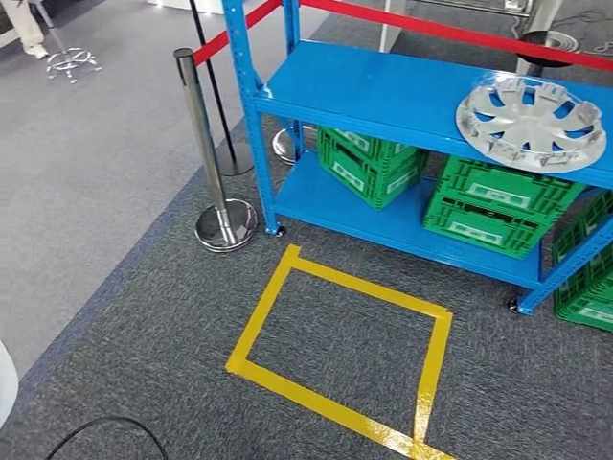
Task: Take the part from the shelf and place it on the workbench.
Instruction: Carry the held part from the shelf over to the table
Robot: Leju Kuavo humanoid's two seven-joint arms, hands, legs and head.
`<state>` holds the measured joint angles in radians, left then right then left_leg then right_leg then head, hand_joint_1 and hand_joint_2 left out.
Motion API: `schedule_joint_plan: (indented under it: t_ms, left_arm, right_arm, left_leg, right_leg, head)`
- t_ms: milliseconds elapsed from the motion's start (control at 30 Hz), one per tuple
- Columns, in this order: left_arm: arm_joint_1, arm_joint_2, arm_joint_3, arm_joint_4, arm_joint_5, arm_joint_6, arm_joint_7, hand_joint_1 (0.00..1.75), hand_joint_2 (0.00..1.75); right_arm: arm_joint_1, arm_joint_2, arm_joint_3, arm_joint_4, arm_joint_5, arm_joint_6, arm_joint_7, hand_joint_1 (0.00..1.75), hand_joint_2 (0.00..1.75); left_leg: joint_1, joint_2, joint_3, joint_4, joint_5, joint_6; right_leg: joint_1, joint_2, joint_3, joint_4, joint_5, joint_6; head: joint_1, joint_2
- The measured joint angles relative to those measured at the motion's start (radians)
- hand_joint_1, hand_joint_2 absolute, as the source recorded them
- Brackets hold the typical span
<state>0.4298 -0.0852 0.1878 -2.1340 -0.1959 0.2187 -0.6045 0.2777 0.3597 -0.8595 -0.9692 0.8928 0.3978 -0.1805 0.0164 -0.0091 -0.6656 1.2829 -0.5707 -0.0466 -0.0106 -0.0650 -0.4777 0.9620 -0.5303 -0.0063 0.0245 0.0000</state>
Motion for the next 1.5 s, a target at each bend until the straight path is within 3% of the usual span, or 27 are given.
schedule_joint_plan:
  t_ms: [33,100,167,200,233,300,400,467,500,567,600,633,700,767,800,900,967,1000,1033,1133,1200,1233,1267,1333,1400,1467,1500]
  left_arm:
    - [0.0,-0.001,0.002,0.0,0.002,-0.001,0.0,1.75,1.75]
    - [-0.002,-0.001,0.004,0.0,0.006,-0.006,0.007,1.75,1.75]
    - [-0.006,-0.002,0.006,0.0,0.012,-0.012,0.026,1.75,1.75]
    - [-0.006,-0.002,0.008,0.0,0.017,-0.016,0.038,1.75,1.75]
    - [-0.006,-0.002,0.012,0.0,0.022,-0.021,0.05,1.75,1.75]
    - [-0.003,-0.004,0.018,0.0,0.027,-0.031,0.072,1.75,1.75]
    - [-0.001,-0.007,0.02,0.0,0.014,-0.041,0.088,1.75,1.75]
    - [0.01,-0.012,0.024,0.0,-0.004,-0.047,0.097,1.75,1.75]
    - [0.017,-0.016,0.029,-0.001,-0.01,-0.049,0.101,1.75,1.75]
    - [0.028,-0.029,0.043,-0.006,-0.014,-0.052,0.101,1.75,1.75]
    - [0.034,-0.038,0.053,-0.011,-0.014,-0.054,0.098,1.75,1.75]
    - [0.039,-0.047,0.063,-0.018,-0.013,-0.059,0.096,1.75,1.75]
    - [0.052,-0.069,0.091,-0.034,-0.012,-0.079,0.095,1.75,1.75]
    - [0.065,-0.096,0.125,-0.05,-0.014,-0.107,0.093,1.75,1.75]
    - [0.07,-0.11,0.143,-0.058,-0.019,-0.121,0.092,1.75,1.75]
    - [0.072,-0.149,0.19,-0.078,-0.035,-0.153,0.088,1.75,1.75]
    - [0.072,-0.172,0.212,-0.085,-0.042,-0.166,0.088,1.75,1.75]
    - [0.072,-0.182,0.223,-0.089,-0.045,-0.171,0.088,1.75,1.75]
    - [0.073,-0.191,0.231,-0.092,-0.046,-0.175,0.088,1.75,1.75]
    - [0.072,-0.213,0.252,-0.106,-0.047,-0.181,0.088,1.75,1.75]
    - [0.074,-0.225,0.263,-0.114,-0.046,-0.176,0.086,1.75,1.75]
    - [0.077,-0.23,0.269,-0.118,-0.044,-0.171,0.085,1.75,1.75]
    - [0.081,-0.235,0.275,-0.124,-0.041,-0.164,0.084,1.75,1.75]
    - [0.086,-0.244,0.284,-0.134,-0.032,-0.15,0.082,1.75,1.75]
    - [0.086,-0.25,0.288,-0.141,-0.021,-0.137,0.078,1.75,1.75]
    - [0.087,-0.255,0.288,-0.143,-0.012,-0.125,0.075,1.75,1.75]
    - [0.087,-0.257,0.289,-0.144,-0.008,-0.121,0.073,1.75,1.75]
  right_arm:
    - [-0.002,0.0,0.001,-0.001,0.004,-0.001,-0.003,0.0,1.75]
    - [-0.005,0.0,0.002,-0.002,0.02,-0.003,-0.012,0.0,1.75]
    - [-0.011,0.0,0.003,-0.002,0.05,-0.003,-0.032,0.0,1.75]
    - [-0.016,0.0,0.002,-0.002,0.067,-0.003,-0.047,0.0,1.75]
    - [-0.022,0.0,0.002,-0.002,0.083,-0.002,-0.063,0.0,1.75]
    - [-0.031,0.0,-0.001,-0.002,0.105,0.002,-0.087,0.0,1.75]
    - [-0.031,0.0,-0.006,0.0,0.117,0.01,-0.1,0.0,1.75]
    - [-0.027,0.0,-0.007,0.001,0.122,0.013,-0.101,0.0,1.75]
    - [-0.025,0.0,-0.007,0.002,0.124,0.014,-0.1,0.0,1.75]
    - [-0.022,0.0,-0.006,0.003,0.134,0.017,-0.097,0.0,1.75]
    - [-0.02,0.0,-0.004,0.003,0.144,0.019,-0.096,0.0,1.75]
    - [-0.017,0.0,-0.001,0.003,0.157,0.021,-0.096,0.0,1.75]
    - [-0.013,0.0,0.009,0.004,0.187,0.023,-0.099,0.0,1.75]
    - [-0.01,0.0,0.02,0.006,0.211,0.024,-0.107,0.0,1.75]
    - [-0.009,0.001,0.025,0.006,0.219,0.026,-0.11,0.0,1.75]
    - [0.001,0.002,0.038,0.006,0.227,0.032,-0.112,0.0,1.75]
    - [0.013,0.002,0.048,0.002,0.222,0.036,-0.106,0.0,1.75]
    - [0.019,0.002,0.053,-0.001,0.219,0.038,-0.102,0.0,1.75]
    - [0.025,0.002,0.059,-0.006,0.216,0.041,-0.098,0.0,1.75]
    - [0.04,0.002,0.081,-0.024,0.205,0.047,-0.085,0.0,1.75]
    - [0.05,0.002,0.098,-0.039,0.197,0.049,-0.074,0.0,1.75]
    - [0.056,0.002,0.108,-0.048,0.192,0.049,-0.068,0.0,1.75]
    - [0.061,0.002,0.118,-0.057,0.188,0.05,-0.061,0.0,1.75]
    - [0.073,0.002,0.139,-0.073,0.179,0.051,-0.053,0.0,1.75]
    - [0.085,0.002,0.154,-0.084,0.17,0.052,-0.044,0.0,1.75]
    - [0.1,0.002,0.166,-0.093,0.162,0.055,-0.036,0.0,1.75]
    - [0.107,0.002,0.173,-0.098,0.16,0.057,-0.032,0.0,1.75]
  left_leg:
    - [0.003,0.005,0.033,-0.029,0.028,-0.002]
    - [0.003,0.043,0.139,-0.175,0.064,0.001]
    - [-0.005,0.079,0.21,-0.293,0.059,0.014]
    - [-0.01,0.083,0.215,-0.314,0.052,0.022]
    - [-0.011,0.075,0.209,-0.318,0.054,0.033]
    - [-0.011,0.058,0.198,-0.322,0.065,0.054]
    - [-0.012,0.028,0.177,-0.322,0.081,0.076]
    - [-0.018,0.003,0.165,-0.318,0.088,0.08]
    - [-0.021,-0.01,0.161,-0.316,0.09,0.081]
    - [-0.025,-0.037,0.158,-0.308,0.091,0.08]
    - [-0.027,-0.049,0.155,-0.304,0.09,0.079]
    - [-0.028,-0.061,0.15,-0.297,0.09,0.076]
    - [-0.026,-0.083,0.133,-0.286,0.093,0.065]
    - [-0.023,-0.103,0.118,-0.279,0.099,0.052]
    - [-0.023,-0.095,0.111,-0.269,0.093,0.046]
    - [-0.02,-0.027,0.049,-0.131,0.009,0.027]
    - [-0.011,-0.008,0.002,-0.014,-0.042,0.016]
    - [-0.007,-0.004,0.0,0.002,-0.042,0.012]
    - [-0.002,0.001,0.018,-0.023,-0.024,0.009]
    - [0.002,0.049,0.137,-0.226,0.052,0.011]
    - [-0.005,0.069,0.165,-0.283,0.061,0.026]
    - [-0.009,0.061,0.16,-0.283,0.063,0.036]
    - [-0.009,0.052,0.157,-0.285,0.066,0.046]
    - [-0.008,0.037,0.154,-0.294,0.076,0.064]
    - [-0.008,0.021,0.151,-0.299,0.083,0.076]
    - [-0.014,-0.002,0.146,-0.299,0.086,0.081]
    - [-0.017,-0.016,0.145,-0.298,0.086,0.082]
  right_leg:
    - [0.0,-0.015,-0.006,0.001,0.004,0.003]
    - [0.001,-0.04,-0.011,0.005,0.009,0.01]
    - [0.004,-0.061,-0.01,0.008,0.015,0.019]
    - [0.005,-0.071,-0.01,0.009,0.018,0.025]
    - [0.004,-0.079,-0.009,0.01,0.021,0.031]
    - [0.0,-0.046,-0.021,0.028,0.004,0.043]
    - [-0.002,0.048,-0.093,0.192,-0.097,0.047]
    - [-0.001,0.062,-0.139,0.303,-0.133,0.045]
    - [0.0,0.064,-0.139,0.309,-0.123,0.042]
    - [0.0,0.08,-0.085,0.204,-0.053,0.033]
    - [0.0,0.105,-0.051,0.136,-0.023,0.028]
    - [-0.001,0.127,-0.024,0.077,-0.006,0.024]
    - [-0.001,0.151,-0.002,0.032,-0.007,0.021]
    - [-0.003,0.128,-0.001,0.026,-0.003,0.018]
    - [-0.005,0.114,-0.002,0.023,0.001,0.014]
    - [-0.009,0.066,-0.007,0.017,0.006,0.007]
    - [-0.008,0.032,-0.015,0.017,0.003,0.006]
    - [-0.008,0.016,-0.017,0.018,0.002,0.006]
    - [-0.008,0.002,-0.017,0.018,0.001,0.007]
    - [-0.007,-0.03,-0.009,0.018,-0.002,0.017]
    - [-0.004,-0.045,-0.002,0.02,-0.002,0.03]
    - [-0.003,-0.053,0.0,0.019,-0.001,0.037]
    - [-0.005,-0.056,0.003,0.018,-0.002,0.044]
    - [-0.008,-0.02,-0.008,0.042,-0.024,0.055]
    - [-0.009,0.038,-0.057,0.145,-0.085,0.056]
    - [-0.007,0.061,-0.124,0.284,-0.138,0.052]
    - [-0.007,0.063,-0.142,0.316,-0.138,0.05]
  head:
    - [0.0,0.0]
    - [0.0,0.0]
    - [0.0,0.0]
    - [0.001,0.0]
    - [0.001,0.0]
    - [0.002,0.0]
    - [0.004,0.0]
    - [0.005,0.0]
    - [0.005,0.0]
    - [0.005,0.0]
    - [0.005,0.0]
    - [0.004,0.0]
    - [0.004,0.0]
    - [0.004,0.0]
    - [0.003,0.0]
    - [-0.009,0.0]
    - [-0.012,0.0]
    - [-0.012,0.0]
    - [-0.012,0.0]
    - [-0.011,0.0]
    - [-0.011,0.0]
    - [-0.01,0.0]
    - [-0.01,0.0]
    - [-0.008,0.0]
    - [-0.004,0.0]
    - [-0.002,0.0]
    - [-0.002,0.0]
